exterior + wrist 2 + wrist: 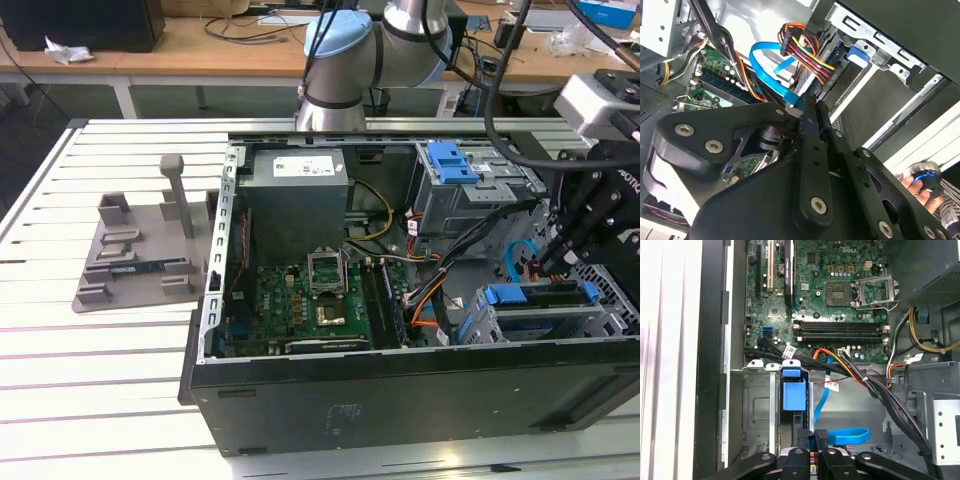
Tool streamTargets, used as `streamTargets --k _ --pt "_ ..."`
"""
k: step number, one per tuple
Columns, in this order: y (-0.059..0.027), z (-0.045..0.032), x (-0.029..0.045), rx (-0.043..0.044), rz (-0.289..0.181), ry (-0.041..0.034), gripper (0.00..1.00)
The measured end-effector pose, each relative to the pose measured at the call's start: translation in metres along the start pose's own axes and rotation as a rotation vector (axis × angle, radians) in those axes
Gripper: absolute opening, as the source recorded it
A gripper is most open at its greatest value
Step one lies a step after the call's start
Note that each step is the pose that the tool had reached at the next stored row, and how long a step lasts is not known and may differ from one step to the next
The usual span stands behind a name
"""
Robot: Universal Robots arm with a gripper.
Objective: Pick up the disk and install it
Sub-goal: 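Insert the second disk wire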
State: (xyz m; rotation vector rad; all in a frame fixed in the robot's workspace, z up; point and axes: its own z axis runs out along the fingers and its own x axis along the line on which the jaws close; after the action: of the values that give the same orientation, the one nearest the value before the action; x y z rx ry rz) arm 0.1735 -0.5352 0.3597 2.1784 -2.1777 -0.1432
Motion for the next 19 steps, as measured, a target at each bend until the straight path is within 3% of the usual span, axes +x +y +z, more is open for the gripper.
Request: streamTargets --k 3,10,19 --pt "-0.0017 0.0045 0.006 -0.0001 -0.001 -0.0017 0.16" --pt "-0.0051 0.0107 0.0067 -0.0001 -0.002 -0.0019 0.16" --pt "-0.0058 0.0167 0.0115 -0.0002 -0.004 -0.0133 0.16"
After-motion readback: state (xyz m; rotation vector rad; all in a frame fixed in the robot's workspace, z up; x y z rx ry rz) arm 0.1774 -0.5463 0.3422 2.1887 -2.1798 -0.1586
